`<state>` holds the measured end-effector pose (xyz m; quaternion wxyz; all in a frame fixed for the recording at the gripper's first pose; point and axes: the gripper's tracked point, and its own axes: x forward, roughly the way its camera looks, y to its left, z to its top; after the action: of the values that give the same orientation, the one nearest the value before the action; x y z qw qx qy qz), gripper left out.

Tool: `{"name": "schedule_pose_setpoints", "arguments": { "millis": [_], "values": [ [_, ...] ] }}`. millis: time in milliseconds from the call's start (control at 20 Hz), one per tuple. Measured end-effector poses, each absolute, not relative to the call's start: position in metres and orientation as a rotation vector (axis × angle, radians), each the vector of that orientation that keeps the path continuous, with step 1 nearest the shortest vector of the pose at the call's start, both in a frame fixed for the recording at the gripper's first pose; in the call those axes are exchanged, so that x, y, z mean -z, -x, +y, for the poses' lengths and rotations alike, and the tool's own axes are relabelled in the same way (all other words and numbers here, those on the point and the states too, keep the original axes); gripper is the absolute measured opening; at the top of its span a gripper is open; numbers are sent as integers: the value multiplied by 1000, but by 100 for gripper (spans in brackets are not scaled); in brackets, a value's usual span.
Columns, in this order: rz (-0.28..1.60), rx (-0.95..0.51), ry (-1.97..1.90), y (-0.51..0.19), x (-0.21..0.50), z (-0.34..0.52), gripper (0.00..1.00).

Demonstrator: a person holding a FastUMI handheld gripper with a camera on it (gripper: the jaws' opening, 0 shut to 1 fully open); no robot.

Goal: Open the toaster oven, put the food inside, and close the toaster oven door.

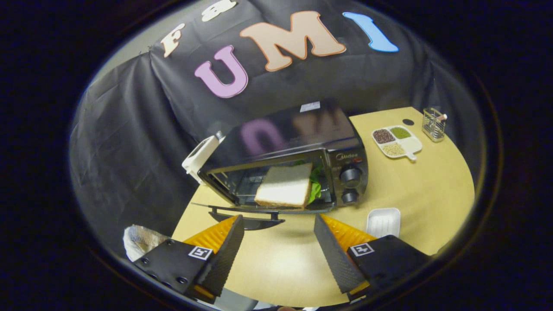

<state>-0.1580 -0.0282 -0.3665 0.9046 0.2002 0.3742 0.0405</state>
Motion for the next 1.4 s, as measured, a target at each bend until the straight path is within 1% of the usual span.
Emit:
{"name": "schedule_pose_setpoints", "arguments": {
  "millis": [100, 250, 600, 750, 900, 1050, 1150, 1400],
  "values": [
    [736, -66, -408, 153, 360, -38, 99],
    [755, -70, -371, 144, 371, -44, 99],
    [702, -50, -296, 112, 373, -51, 99],
    [684, -72, -278, 121, 357, -39, 99],
    [685, -84, -256, 147, 349, -32, 99],
    [714, -106, -270, 163, 355, -21, 99],
    [752, -127, -285, 163, 366, -14, 99],
    [702, -125, -322, 131, 357, -9, 98]
  ]
}}
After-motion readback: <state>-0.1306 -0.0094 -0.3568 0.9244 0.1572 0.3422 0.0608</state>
